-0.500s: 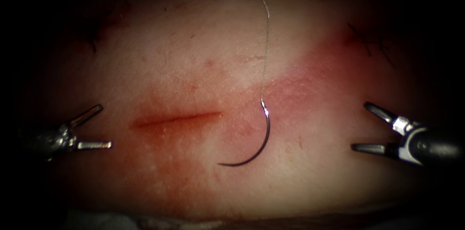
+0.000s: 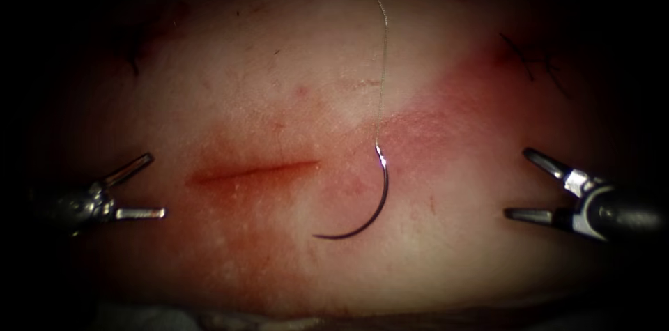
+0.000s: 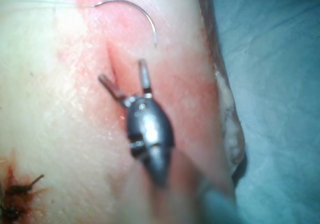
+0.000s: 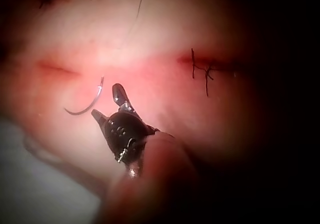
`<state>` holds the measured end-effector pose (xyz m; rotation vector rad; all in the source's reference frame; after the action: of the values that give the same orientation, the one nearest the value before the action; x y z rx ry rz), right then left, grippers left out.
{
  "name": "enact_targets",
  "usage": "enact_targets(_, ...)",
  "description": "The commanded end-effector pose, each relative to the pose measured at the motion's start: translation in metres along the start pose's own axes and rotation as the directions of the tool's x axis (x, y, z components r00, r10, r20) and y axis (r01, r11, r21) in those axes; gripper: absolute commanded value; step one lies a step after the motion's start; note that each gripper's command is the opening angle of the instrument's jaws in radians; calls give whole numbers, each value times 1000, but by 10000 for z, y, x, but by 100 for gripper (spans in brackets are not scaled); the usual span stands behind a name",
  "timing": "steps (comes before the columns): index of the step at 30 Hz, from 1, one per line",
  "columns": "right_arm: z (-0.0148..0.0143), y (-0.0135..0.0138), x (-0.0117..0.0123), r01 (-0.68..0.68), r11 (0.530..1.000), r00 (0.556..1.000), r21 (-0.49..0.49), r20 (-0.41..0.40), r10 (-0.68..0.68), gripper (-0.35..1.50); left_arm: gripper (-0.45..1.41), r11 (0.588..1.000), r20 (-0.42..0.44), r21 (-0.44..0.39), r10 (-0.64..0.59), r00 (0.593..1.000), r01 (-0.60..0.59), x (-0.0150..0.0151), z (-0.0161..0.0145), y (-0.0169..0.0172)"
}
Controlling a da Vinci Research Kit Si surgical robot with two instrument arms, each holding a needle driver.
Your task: Wound Closure
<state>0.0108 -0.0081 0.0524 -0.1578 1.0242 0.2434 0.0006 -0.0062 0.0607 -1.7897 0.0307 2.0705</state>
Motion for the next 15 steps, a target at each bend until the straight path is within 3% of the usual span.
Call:
enact_targets(1, 8, -6, -3, -4, 1000, 1000, -1, -1, 4, 116, 68, 1000, 3, 4, -9, 1000, 9, -7, 8, 7)
enact_targets(6, 8, -4, -3, -9, 1000, 1000, -17, 13, 10, 119, 68, 1000, 34, 17, 8, 999, -9, -7, 28, 23)
enact_targets(15, 8, -8, 3, -12, 1000, 1000, -18, 22, 12, 119, 63, 999, 209, -35, 47, 977, -41, -31, 84, 67)
